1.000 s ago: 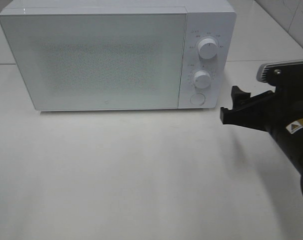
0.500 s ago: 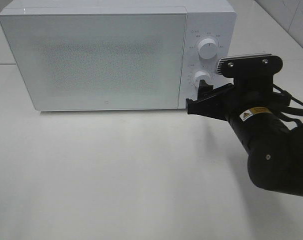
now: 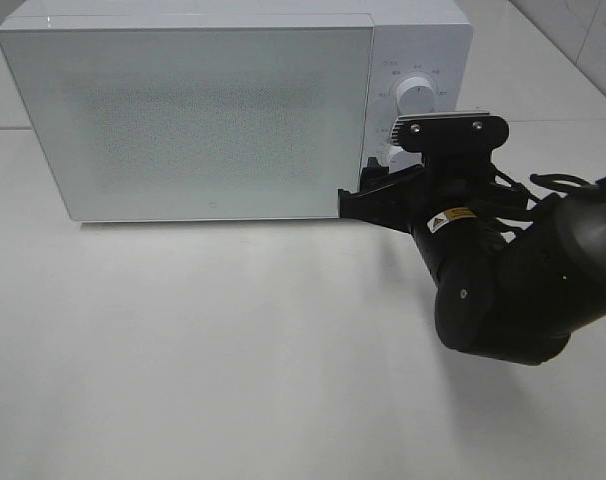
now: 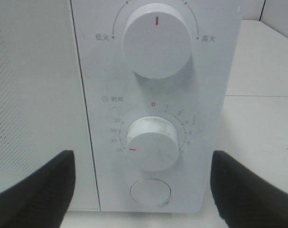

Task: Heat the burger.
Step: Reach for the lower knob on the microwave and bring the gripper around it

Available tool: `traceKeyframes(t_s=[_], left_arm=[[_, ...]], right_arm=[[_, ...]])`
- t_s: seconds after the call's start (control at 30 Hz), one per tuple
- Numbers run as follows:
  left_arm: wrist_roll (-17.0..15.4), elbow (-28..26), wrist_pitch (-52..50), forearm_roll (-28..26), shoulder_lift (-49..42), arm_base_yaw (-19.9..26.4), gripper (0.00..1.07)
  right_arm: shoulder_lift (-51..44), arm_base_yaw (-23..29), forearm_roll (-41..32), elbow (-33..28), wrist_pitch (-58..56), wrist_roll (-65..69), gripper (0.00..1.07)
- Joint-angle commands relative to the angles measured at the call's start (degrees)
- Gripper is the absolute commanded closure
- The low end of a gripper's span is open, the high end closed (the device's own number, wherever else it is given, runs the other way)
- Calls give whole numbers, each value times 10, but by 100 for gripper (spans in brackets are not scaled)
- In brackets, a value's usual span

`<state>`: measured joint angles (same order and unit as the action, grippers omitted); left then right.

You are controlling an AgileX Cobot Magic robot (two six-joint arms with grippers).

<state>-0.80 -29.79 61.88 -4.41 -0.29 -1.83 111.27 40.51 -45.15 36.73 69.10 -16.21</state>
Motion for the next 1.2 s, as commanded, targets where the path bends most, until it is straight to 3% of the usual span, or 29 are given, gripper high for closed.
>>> traceKeyframes(t_s=[0.03, 0.6, 1.2], left_arm=[[1, 2, -7, -3, -13, 2, 8], [1, 2, -7, -3, -13, 2, 8], [1, 2, -7, -3, -13, 2, 8]], right_arm=[[21, -13, 18, 27, 43, 9, 32], [58, -57, 82, 60, 30, 36, 32], [74, -63, 64, 76, 49, 34, 32]])
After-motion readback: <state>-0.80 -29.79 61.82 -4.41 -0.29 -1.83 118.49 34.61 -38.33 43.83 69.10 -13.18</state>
